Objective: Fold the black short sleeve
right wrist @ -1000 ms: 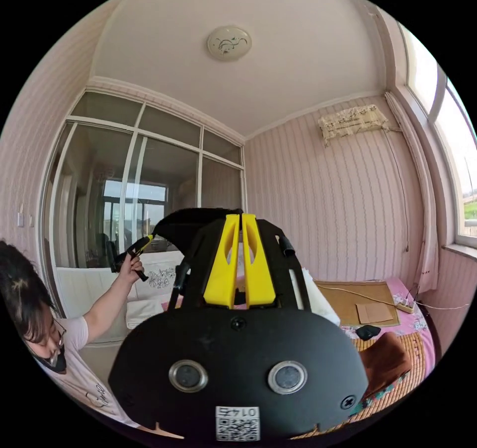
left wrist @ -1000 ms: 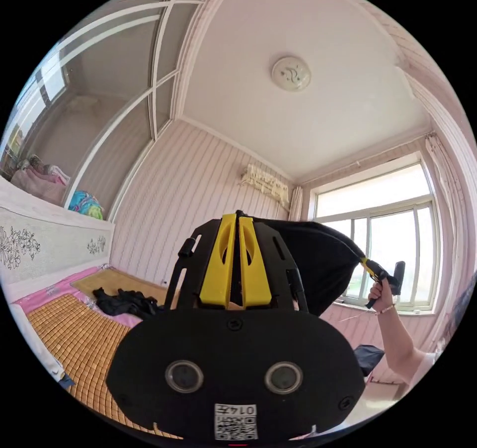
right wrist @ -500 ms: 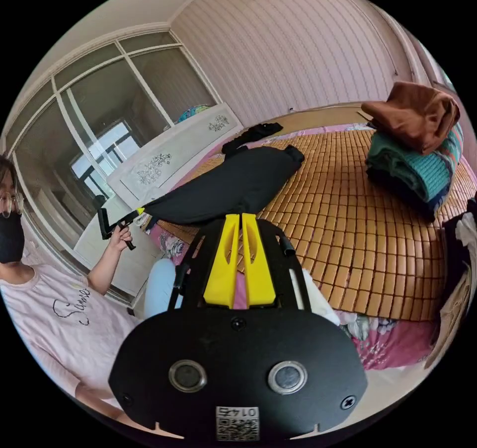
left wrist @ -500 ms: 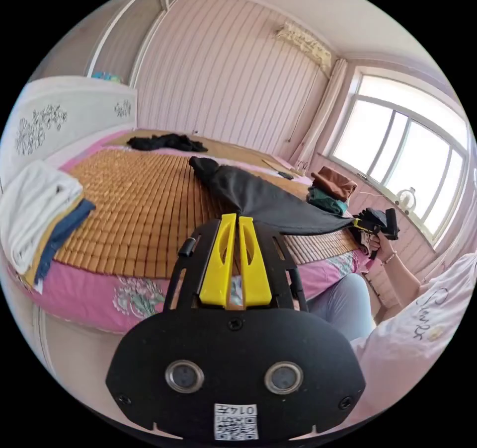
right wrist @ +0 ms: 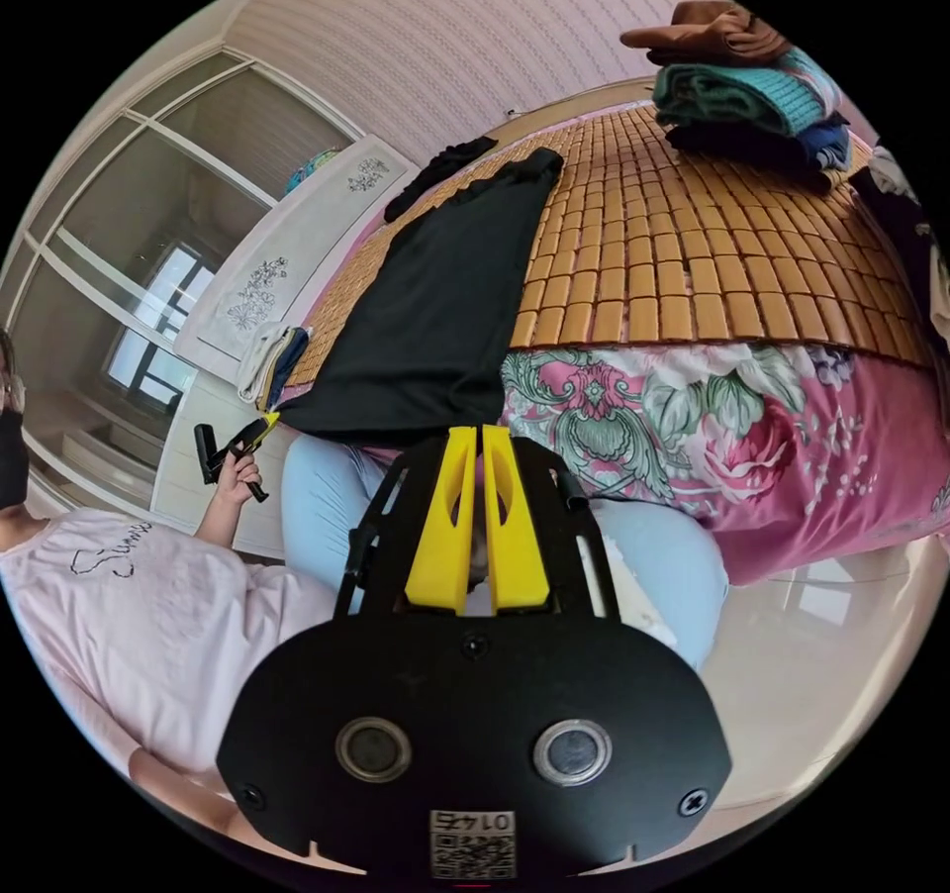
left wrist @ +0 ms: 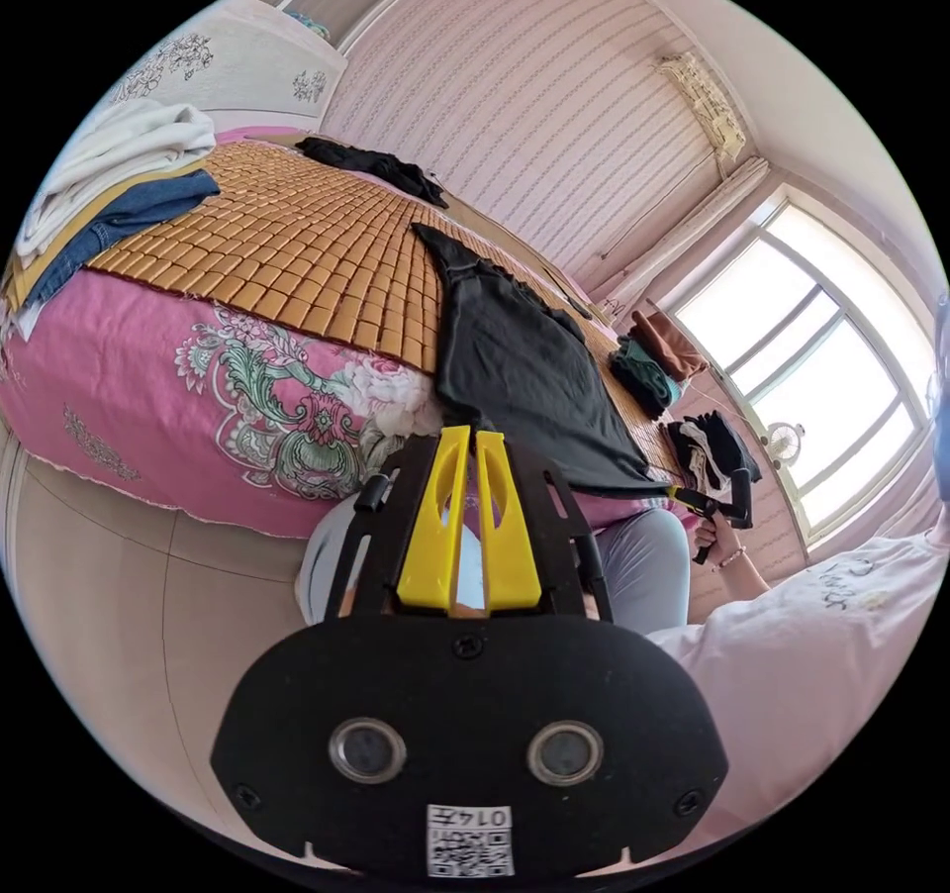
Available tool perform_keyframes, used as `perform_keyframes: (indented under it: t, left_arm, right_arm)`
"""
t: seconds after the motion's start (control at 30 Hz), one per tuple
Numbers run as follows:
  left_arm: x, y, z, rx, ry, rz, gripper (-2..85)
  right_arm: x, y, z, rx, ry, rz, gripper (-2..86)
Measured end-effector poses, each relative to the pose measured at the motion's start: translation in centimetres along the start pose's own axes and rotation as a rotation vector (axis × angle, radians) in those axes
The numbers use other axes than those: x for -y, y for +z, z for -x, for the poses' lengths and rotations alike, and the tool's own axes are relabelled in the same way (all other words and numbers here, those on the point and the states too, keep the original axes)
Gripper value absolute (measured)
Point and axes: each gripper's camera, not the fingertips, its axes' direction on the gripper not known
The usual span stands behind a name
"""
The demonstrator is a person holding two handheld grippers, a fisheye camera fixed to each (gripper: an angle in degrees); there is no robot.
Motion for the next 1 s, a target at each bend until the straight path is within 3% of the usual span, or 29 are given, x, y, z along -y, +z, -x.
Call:
perform_keyframes:
  t: [0.43,0.63,0.8,1.0]
  left_arm:
    - [-0.9,0.1,-0.2,-0.011,0.047,0.073,-0.9]
    - [-1.7,1.7,1.1,-0.023,-0.033,0.124,1.0]
    - [-2.2,-0.8,1.8,0.090,-0.069,0.060,4.3]
    - [1.9,-0.2,-0.7,0.218,0.068,0.057,4.5]
  right_arm:
    - [0.7,1.6,0.2,-0.031,0.015,0.038,0.4]
    - [1.0,3.3,-0.3,-0.026,0.063,0.108,0.3]
    - [1.5,3.7,0.2,-0.104,0.049,0.152,0.1]
    - [6.3,2.9,1.5,-0.144,-0.024,0.006,0.2]
